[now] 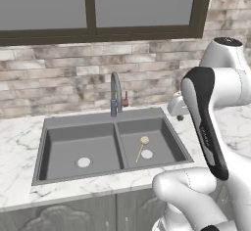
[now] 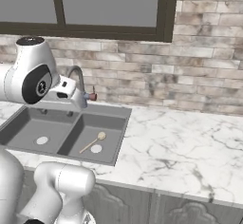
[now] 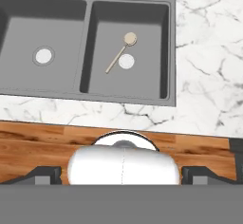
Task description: Pick up the dish brush and bar soap from the sink, and place them back in the cabinet, and close the cabinet door.
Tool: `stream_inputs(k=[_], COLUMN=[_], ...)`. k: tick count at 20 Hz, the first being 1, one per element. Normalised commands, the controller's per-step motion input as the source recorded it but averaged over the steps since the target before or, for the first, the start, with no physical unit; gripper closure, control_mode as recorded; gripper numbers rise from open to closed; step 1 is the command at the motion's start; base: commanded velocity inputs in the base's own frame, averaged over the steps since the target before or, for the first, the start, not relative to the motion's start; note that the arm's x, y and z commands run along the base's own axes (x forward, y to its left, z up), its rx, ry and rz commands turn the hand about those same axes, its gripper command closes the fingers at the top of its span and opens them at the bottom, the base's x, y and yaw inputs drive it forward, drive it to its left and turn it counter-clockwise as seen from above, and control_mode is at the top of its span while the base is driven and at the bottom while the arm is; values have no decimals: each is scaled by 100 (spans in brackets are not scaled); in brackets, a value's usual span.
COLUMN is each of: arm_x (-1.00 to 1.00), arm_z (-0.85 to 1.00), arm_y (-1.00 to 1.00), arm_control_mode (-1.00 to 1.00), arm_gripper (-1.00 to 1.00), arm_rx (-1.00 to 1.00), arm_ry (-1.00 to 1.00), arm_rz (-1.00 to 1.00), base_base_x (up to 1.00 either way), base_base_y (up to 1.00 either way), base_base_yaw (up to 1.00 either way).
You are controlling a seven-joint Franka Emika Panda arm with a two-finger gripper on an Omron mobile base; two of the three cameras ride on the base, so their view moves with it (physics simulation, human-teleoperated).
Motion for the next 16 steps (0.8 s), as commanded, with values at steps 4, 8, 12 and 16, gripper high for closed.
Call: stream_inputs(k=[4,8,12,16], arm_x=[40,38,34,39], arm_z=[-51,-37,-24,-22], arm_y=[1,2,0,0], arm_control_mode=[-100,-100,-100,-100], arm_gripper=[-100,-100,-100,-100], arm_rx=[2,0,0,0], arm_ry=[0,1,1,1], arm_rz=[0,-2,-5,-8], base_base_x=[0,0,0,0], base_base_y=[0,0,0,0], base_base_yaw=[0,0,0,0])
